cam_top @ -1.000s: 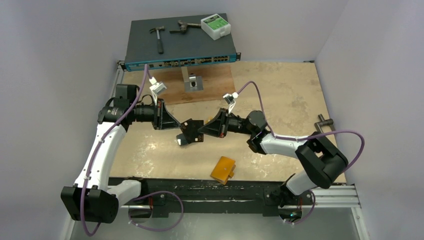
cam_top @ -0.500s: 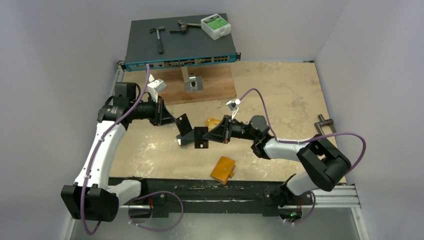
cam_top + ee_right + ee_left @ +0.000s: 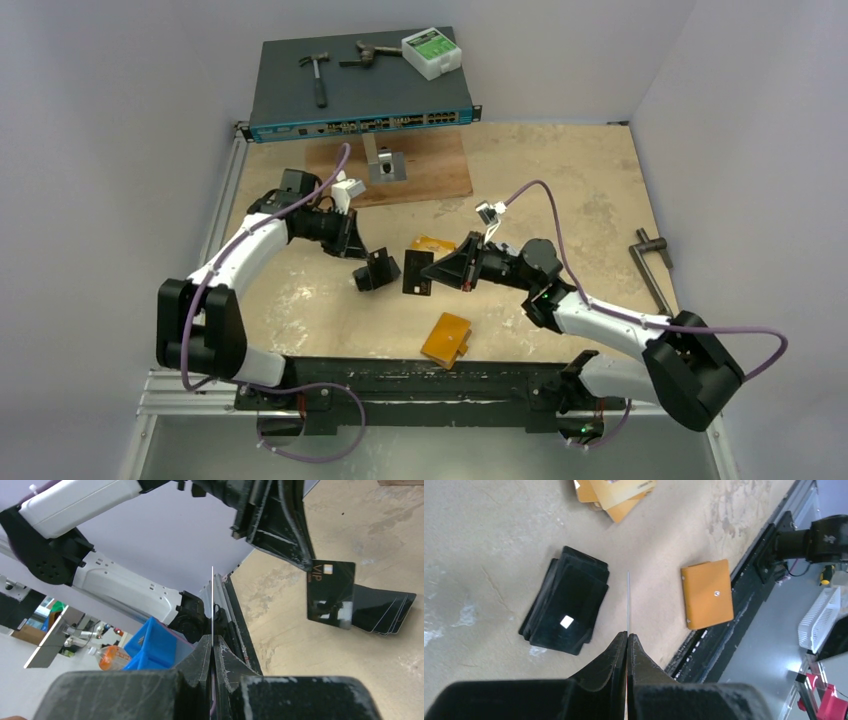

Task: Put the credit cards into the card holder
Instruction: Place the credit card at the center of the board.

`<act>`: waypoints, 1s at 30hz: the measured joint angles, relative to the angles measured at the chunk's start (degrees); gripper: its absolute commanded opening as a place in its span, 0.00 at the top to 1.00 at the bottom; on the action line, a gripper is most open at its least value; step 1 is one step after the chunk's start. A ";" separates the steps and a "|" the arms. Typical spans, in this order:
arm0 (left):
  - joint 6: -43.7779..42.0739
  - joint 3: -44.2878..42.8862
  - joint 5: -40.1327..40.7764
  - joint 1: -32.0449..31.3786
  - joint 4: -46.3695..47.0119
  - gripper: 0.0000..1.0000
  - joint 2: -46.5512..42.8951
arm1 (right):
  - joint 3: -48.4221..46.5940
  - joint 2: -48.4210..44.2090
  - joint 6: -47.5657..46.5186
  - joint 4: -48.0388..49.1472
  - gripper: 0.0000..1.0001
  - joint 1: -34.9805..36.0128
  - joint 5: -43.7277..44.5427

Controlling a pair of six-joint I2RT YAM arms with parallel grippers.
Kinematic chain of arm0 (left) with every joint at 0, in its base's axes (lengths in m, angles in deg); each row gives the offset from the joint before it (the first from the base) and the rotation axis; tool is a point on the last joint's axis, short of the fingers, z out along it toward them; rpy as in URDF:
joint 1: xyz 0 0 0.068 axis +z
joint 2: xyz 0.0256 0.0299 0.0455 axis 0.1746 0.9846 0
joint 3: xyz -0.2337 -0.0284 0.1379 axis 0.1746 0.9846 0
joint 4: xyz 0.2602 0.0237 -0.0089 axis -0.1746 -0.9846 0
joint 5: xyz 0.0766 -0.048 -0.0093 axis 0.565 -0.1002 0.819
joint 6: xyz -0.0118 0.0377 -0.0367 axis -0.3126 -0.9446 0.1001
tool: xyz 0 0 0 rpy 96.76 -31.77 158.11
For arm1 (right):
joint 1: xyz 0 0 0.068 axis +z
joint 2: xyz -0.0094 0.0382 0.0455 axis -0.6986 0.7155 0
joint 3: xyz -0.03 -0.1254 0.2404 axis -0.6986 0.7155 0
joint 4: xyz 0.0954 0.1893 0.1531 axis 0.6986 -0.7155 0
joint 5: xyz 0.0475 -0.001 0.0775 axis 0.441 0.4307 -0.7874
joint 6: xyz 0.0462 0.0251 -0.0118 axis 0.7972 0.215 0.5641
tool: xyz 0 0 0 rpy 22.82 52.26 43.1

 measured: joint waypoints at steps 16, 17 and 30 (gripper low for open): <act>-1.44 -0.52 10.75 -0.09 7.21 1.00 12.15 | 2.43 -10.25 -1.73 -10.43 1.00 0.00 4.59; -1.40 -0.74 12.02 -0.17 7.21 1.00 12.44 | 2.45 -10.95 -1.81 -11.76 1.00 0.00 5.09; -0.76 -2.47 18.93 -2.80 4.48 0.01 10.36 | 2.38 -26.36 -2.29 -46.56 1.00 0.00 19.23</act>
